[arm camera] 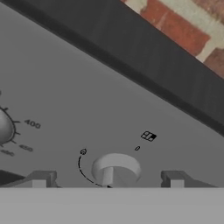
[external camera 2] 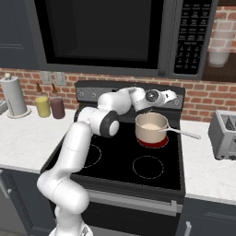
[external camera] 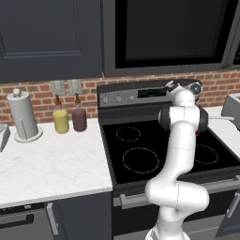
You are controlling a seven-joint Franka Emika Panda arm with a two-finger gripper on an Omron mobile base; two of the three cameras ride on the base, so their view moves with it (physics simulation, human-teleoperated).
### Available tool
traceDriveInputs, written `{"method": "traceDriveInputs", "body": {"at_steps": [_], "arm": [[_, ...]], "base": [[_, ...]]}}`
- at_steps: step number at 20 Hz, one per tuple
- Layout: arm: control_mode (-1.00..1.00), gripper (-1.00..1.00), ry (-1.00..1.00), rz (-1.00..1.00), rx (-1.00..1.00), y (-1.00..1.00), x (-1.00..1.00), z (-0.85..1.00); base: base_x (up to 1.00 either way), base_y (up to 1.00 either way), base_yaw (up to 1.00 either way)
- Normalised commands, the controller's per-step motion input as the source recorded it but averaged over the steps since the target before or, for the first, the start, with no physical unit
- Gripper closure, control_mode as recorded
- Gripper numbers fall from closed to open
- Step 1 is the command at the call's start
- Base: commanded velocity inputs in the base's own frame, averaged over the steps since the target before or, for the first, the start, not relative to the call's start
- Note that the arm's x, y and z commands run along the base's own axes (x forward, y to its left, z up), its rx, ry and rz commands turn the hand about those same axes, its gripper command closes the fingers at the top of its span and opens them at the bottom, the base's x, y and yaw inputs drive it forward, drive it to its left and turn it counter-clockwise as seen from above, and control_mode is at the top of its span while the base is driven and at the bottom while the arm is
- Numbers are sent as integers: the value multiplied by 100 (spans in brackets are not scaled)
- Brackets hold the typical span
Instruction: Turn off the rear right burner of the stove.
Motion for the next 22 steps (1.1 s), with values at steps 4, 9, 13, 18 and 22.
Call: {"method": "traceDriveInputs", "body": {"at_steps": [4,9,13,18,22], "arm": [[-100,-100,0,0,0,0,4,0],[-100,-100,0,0,0,0,10,0],[-100,-100,0,0,0,0,8,0],[-100,-100,0,0,0,0,1,0],[-100,-100,0,0,0,0,0,0]], "base": [[0,0,0],[0,0,0],[0,0,0],[0,0,0],[0,0,0]]}}
